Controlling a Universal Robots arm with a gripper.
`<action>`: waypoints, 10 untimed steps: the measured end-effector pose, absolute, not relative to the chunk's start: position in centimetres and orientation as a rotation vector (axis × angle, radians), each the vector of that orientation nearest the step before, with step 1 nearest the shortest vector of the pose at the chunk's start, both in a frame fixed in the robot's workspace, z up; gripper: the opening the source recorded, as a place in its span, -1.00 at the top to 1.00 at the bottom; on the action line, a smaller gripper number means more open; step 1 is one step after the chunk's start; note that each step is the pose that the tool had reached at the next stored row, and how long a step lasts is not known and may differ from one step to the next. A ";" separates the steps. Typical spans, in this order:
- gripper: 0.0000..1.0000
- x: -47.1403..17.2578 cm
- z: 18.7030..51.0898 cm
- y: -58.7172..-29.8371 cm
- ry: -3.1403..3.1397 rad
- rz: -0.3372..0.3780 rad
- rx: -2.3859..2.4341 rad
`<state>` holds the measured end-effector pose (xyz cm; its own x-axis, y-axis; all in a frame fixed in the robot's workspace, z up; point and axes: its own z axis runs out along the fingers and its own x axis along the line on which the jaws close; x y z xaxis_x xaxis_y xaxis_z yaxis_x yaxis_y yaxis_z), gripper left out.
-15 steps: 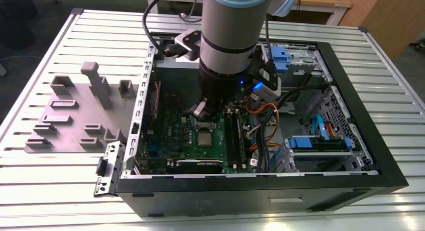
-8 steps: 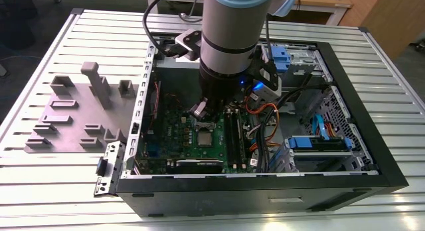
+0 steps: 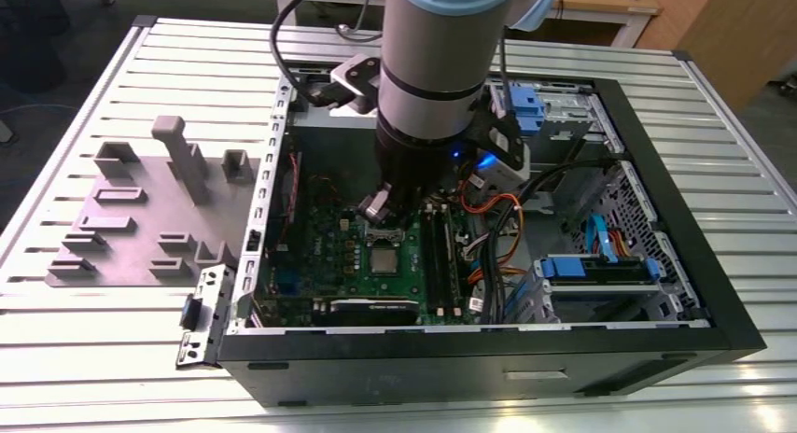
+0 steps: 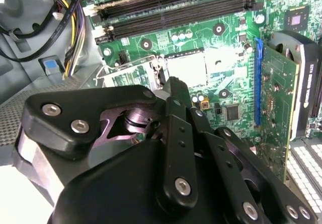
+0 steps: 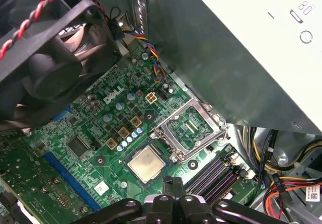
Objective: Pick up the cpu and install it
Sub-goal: 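Close the cpu cover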
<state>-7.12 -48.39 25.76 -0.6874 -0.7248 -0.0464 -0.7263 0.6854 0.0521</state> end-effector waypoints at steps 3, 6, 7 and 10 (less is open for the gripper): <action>0.79 -6.2 25.7 -48.4 2.868 0.106 -1.235; 0.79 -5.2 25.7 -48.4 2.868 0.109 -1.244; 0.79 -5.2 25.6 -48.4 2.861 0.109 -1.262; 0.79 -5.2 25.6 -48.4 2.828 0.109 -1.337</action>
